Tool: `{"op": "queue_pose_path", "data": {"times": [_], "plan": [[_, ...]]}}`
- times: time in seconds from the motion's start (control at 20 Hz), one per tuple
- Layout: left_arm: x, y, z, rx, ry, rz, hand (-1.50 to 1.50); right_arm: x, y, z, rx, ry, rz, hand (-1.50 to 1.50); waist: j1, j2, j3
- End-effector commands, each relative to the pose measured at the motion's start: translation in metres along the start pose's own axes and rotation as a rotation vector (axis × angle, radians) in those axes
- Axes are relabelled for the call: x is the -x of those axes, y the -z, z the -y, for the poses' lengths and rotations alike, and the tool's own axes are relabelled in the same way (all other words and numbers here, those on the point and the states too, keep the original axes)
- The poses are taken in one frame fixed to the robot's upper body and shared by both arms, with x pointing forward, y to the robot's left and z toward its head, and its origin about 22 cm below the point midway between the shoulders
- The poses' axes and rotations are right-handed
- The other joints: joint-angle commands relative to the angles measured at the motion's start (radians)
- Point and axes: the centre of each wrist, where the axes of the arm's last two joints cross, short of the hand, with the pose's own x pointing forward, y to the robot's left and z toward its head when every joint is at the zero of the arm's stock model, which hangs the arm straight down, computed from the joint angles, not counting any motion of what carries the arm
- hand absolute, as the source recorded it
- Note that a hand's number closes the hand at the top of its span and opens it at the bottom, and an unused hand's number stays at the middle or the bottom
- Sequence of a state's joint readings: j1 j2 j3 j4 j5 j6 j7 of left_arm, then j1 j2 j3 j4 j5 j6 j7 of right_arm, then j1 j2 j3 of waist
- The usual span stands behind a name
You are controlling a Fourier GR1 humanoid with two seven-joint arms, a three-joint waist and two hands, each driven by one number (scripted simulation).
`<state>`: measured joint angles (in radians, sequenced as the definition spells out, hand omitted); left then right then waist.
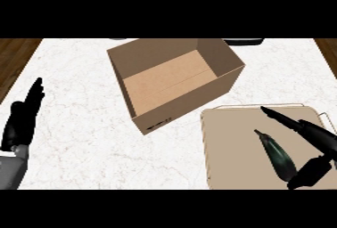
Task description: Pick the eggplant from the tray and place it in the cardboard box
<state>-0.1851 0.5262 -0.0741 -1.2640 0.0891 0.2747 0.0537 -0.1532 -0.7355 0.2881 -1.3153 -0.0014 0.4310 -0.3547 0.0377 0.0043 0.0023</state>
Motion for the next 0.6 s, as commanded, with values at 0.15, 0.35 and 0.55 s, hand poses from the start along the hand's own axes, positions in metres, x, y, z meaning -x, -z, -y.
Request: {"op": "queue_pose_path", "data": {"times": [0.15, 0.35, 0.55], "plan": [[0.008, 0.000, -0.001, 0.000, 0.093, 0.003, 0.00, 0.052, -0.038, 0.032, -0.071, 0.246, 0.187, -1.50, -0.010, 0.008, 0.002], [0.021, -0.013, 0.001, 0.004, 0.097, -0.004, 0.00, 0.046, -0.036, 0.053, -0.108, 0.026, 0.201, -1.50, 0.003, 0.006, 0.002], [0.000, 0.001, -0.006, 0.038, 0.104, 0.033, 0.00, 0.018, -0.018, 0.080, -0.227, -0.268, 0.094, -1.50, 0.022, 0.011, 0.002]]}}
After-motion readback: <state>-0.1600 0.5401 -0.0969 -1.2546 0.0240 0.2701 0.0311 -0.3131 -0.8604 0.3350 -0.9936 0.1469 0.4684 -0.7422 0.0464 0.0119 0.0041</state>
